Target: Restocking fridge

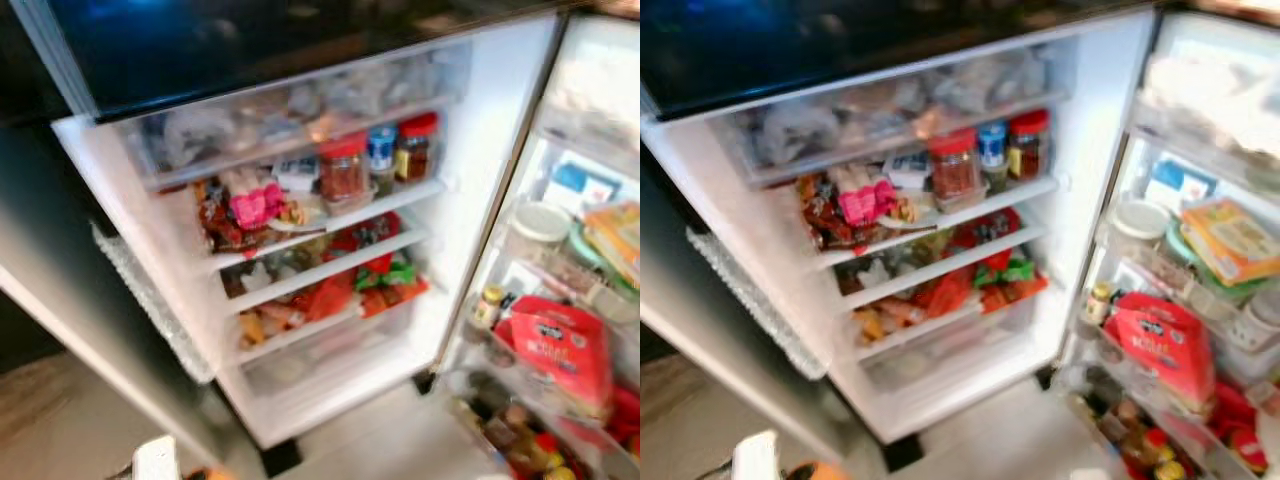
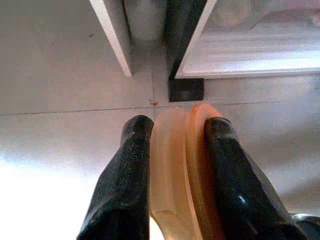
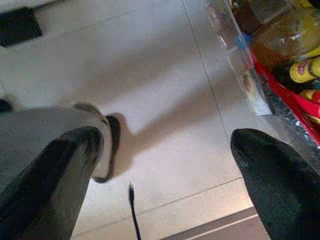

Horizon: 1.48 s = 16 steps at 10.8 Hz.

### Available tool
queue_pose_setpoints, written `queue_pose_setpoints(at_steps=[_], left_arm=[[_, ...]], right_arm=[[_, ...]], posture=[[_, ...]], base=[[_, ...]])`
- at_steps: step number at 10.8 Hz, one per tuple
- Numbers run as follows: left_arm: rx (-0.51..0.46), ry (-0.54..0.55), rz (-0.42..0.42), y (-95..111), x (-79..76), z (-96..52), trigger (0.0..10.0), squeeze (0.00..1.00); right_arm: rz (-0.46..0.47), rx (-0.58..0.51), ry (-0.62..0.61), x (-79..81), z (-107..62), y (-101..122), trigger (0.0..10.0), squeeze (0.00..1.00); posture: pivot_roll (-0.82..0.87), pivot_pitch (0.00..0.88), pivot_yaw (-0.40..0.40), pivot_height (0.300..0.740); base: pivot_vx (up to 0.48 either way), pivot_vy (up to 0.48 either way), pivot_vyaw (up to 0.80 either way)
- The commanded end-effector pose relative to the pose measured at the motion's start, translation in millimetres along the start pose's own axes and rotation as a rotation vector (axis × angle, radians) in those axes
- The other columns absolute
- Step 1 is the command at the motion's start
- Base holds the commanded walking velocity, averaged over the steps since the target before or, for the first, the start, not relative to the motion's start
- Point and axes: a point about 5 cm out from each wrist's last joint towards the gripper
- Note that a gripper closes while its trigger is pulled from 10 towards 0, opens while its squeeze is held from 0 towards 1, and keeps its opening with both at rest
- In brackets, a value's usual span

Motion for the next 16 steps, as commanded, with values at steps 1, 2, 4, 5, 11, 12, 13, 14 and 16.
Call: queue_pose_setpoints(at_steps=[1, 2, 4, 5, 11, 12, 13, 14, 16], left_arm=[[0.063, 0.020, 0.003, -14, 7.7, -3.9, 10.0, 0.00], [0.061, 0.019, 0.001, -14, 7.7, -3.9, 10.0, 0.00], [0.059, 0.018, 0.000, -14, 8.0, -4.1, 10.0, 0.00], [0.056, 0.017, -0.003, -14, 7.9, -4.0, 10.0, 0.00], [-0.053, -0.034, 0.448, 8, 6.1, -2.7, 10.0, 0.00], [-0.054, -0.035, 0.448, 8, 6.1, -2.7, 10.0, 0.00], [-0.054, -0.035, 0.448, 7, 6.1, -2.7, 10.0, 0.00], [-0.564, -0.181, 0.058, 129, -62.3, -1.0, 10.0, 0.00], [-0.605, -0.224, 0.355, 133, -73.2, -6.5, 10.0, 0.00]], right_arm=[[0.013, -0.019, 0.020, 6.9, 1.7, 5, 10.0, 0.00], [0.011, -0.018, 0.020, 8.4, 2.0, 5, 10.0, 0.00], [0.009, -0.017, 0.034, 20.4, 4.2, 9, 10.0, 0.00], [0.014, -0.017, 0.038, 24.8, 4.9, 10, 10.0, 0.00], [0.010, -0.018, 0.048, 36.9, 6.9, 15, 10.0, 0.00], [0.010, -0.018, 0.047, 36.9, 6.9, 15, 10.0, 0.00], [0.010, -0.018, 0.047, 37.0, 6.9, 15, 10.0, 0.00], [0.000, -0.011, 0.052, 32.9, 6.1, 12, 10.0, 0.00], [-0.006, -0.007, 0.055, 33.0, 5.9, 11, 10.0, 0.00]], posture=[[-0.10, 0.029, 0.052, 0.740], [-0.11, 0.029, 0.053, 0.740], [-0.11, 0.029, 0.054, 0.740], [-0.11, 0.030, 0.054, 0.740], [-0.10, 0.038, 0.045, 0.740], [-0.10, 0.038, 0.045, 0.740], [-0.10, 0.038, 0.045, 0.740], [-0.10, 0.037, 0.036, 0.740], [-0.10, 0.035, 0.035, 0.740]], base=[[0.000, -0.307, 0.00], [0.000, -0.307, 0.00], [0.000, -0.307, 0.00], [0.000, -0.307, 0.00], [0.000, -0.048, 0.00], [0.000, 0.000, 0.00], [0.000, 0.000, 0.00], [0.000, 0.000, 0.00], [0.000, 0.000, 0.00]])
Point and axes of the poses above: a point about 5 cm out from each wrist's last joint towards the gripper, its own z axis pointing out of the wrist towards the gripper, its own y axis along the axis of the wrist's last joint, x = y × z, and after that the axes turned 3 degrees about z, right-handed
